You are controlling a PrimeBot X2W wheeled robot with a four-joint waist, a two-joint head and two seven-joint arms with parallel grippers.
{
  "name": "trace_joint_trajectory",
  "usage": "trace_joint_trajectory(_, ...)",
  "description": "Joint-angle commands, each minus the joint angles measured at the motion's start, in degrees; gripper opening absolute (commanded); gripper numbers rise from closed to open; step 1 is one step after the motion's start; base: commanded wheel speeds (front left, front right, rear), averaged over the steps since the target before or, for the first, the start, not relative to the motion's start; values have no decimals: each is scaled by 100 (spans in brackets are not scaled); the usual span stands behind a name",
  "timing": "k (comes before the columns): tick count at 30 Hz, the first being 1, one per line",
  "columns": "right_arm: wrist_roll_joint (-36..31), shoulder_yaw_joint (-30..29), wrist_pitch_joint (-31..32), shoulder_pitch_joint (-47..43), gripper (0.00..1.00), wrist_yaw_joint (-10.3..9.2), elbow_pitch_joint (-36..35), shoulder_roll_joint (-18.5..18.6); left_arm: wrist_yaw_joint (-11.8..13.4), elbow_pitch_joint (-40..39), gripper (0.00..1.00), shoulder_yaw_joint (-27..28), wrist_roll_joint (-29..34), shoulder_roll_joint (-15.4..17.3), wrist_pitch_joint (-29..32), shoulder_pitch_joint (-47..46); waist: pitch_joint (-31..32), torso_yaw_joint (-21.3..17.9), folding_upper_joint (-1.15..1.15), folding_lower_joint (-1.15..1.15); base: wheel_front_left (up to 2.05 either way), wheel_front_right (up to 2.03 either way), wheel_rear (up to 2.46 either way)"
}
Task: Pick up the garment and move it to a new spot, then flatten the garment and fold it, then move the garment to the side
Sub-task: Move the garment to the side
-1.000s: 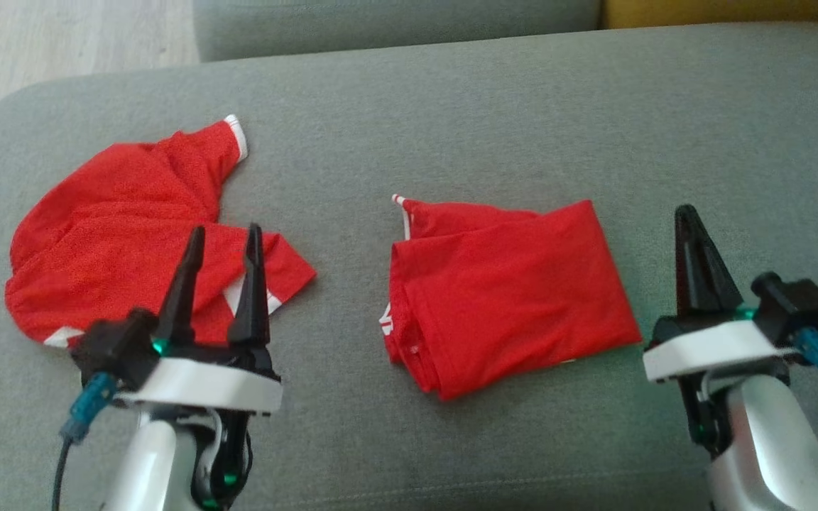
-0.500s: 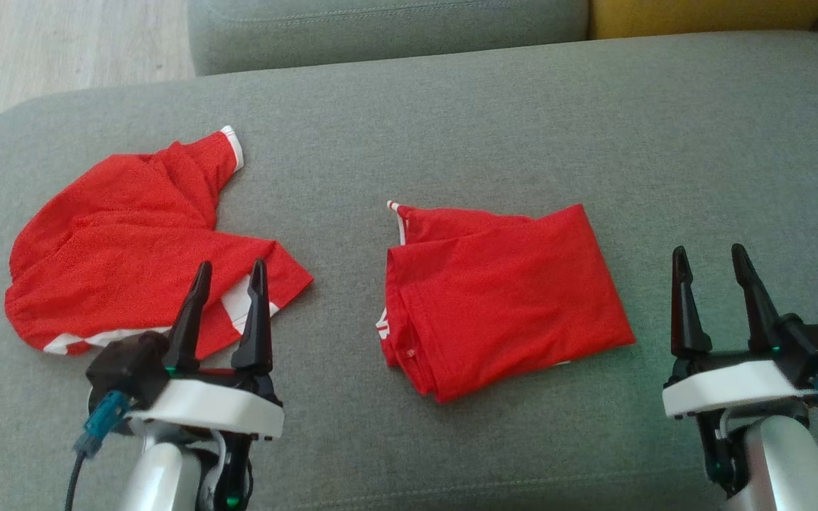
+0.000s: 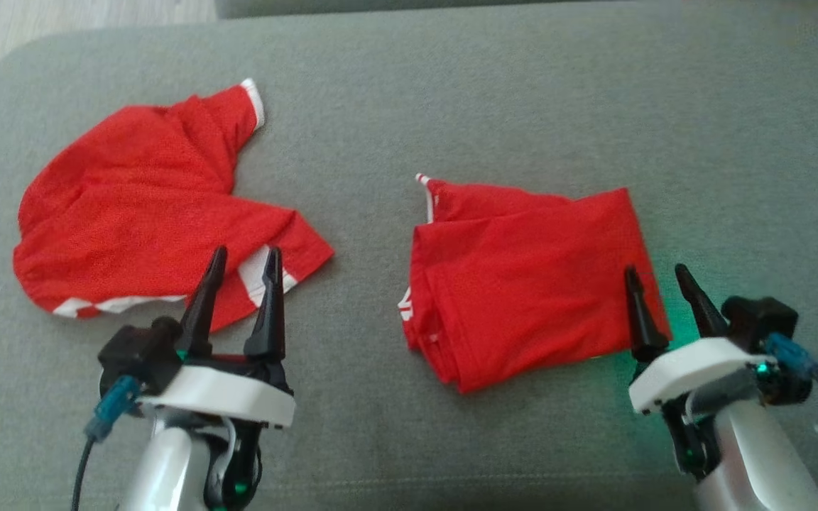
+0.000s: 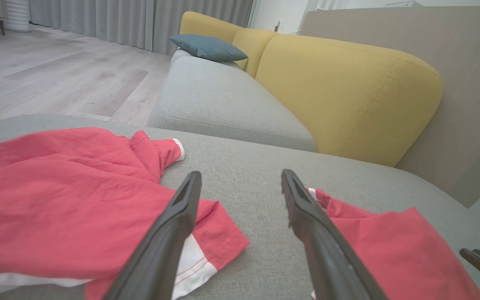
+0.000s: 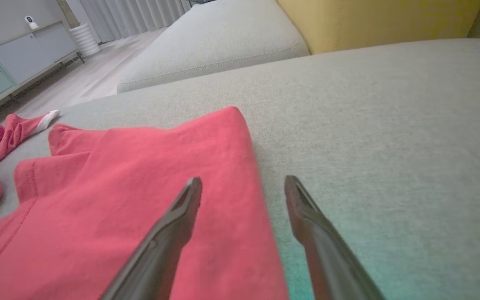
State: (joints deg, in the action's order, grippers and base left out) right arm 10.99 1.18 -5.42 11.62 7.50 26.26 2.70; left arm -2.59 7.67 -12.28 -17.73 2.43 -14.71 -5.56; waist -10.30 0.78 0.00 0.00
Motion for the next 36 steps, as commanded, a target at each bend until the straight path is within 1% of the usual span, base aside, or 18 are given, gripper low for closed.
trace_joint_trajectory(1, 21, 133, 15, 217, 100, -1, -99, 18, -9, -164, 100, 167, 53, 44, -29, -266, -136, 120, 0, 0, 0, 0, 0)
trace_joint_trajectory(4, -45, 88, 65, 406, 100, -1, 208, 18, -40, -142, 100, 174, 60, 44, -29, -347, -273, 223, 0, 0, 0, 0, 0)
trace_joint_trajectory(6, -280, 41, 73, 522, 100, -1, 394, 18, -55, -135, 100, 177, 60, 44, -29, -395, -341, 275, 0, 0, 0, 0, 0)
trace_joint_trajectory(9, -300, -42, 113, 669, 100, -1, 678, 18, -72, -132, 100, 176, 67, 44, -29, -456, -436, 339, 0, 0, 0, 0, 0)
trace_joint_trajectory(12, -259, 24, 122, 795, 100, -1, 891, 18, -86, -135, 100, 189, 87, 44, -29, -495, -499, 363, 0, 0, 0, 0, 0)
trace_joint_trajectory(13, -245, 49, 118, 829, 82, -1, 951, 18, -90, -137, 100, 201, 92, 44, -29, -502, -516, 361, 0, 0, 0, 0, 0)
trace_joint_trajectory(14, -238, 61, 99, 861, 31, -1, 1001, 18, -95, -141, 100, 214, 97, 44, -29, -508, -531, 358, 0, 0, 0, 0, 0)
trace_joint_trajectory(15, -232, 71, 78, 891, 0, -1, 1046, 18, -99, -145, 100, 227, 101, 44, -29, -514, -545, 352, 0, 0, 0, 0, 0)
trace_joint_trajectory(19, -281, 90, -54, 1019, 0, -1, 1133, 18, -104, -142, 100, 272, 129, 44, -29, -535, -560, 281, 0, 0, 0, 0, 0)
trace_joint_trajectory(22, -607, 38, -178, 1166, 0, -1, 1055, 19, -115, -143, 100, 295, 154, 44, -29, -543, -537, 179, 0, 0, 0, 0, 0)
trace_joint_trajectory(24, -893, 3, -206, 1289, 0, -1, 947, 99, -117, -153, 100, 306, 164, 44, -29, -545, -520, 105, 0, 0, 0, 0, 0)
trace_joint_trajectory(26, -1171, -20, -181, 1427, 0, -1, 834, 324, -124, -163, 100, 305, 172, 44, -29, -552, -507, 44, 0, 0, 0, 0, 0)
trace_joint_trajectory(28, -1434, -47, -128, 1587, 0, -1, 734, 651, -127, -178, 100, 300, 179, 44, -29, -567, -509, -9, 0, 0, 0, 0, 0)
trace_joint_trajectory(31, -1696, -236, 2, 1825, 0, -1, 735, 1254, -141, -201, 100, 282, 176, 44, -29, -601, -534, -41, 0, 0, 0, 0, 0)
trace_joint_trajectory(32, -1752, -303, 25, 1904, 0, -1, 759, 1440, -145, -205, 100, 273, 174, 44, -29, -616, -546, -40, 0, 0, 0, 0, 0)
trace_joint_trajectory(33, -1752, -303, 25, 1904, 0, -1, 759, 1440, -145, -205, 100, 273, 174, 44, -29, -616, -546, -40, 0, 0, 0, 0, 0)
trace_joint_trajectory(36, -1909, -529, 74, 2112, 0, -1, 831, 1941, -149, -230, 100, 238, 161, 44, -29, -656, -604, -16, 0, 0, 0, 0, 0)
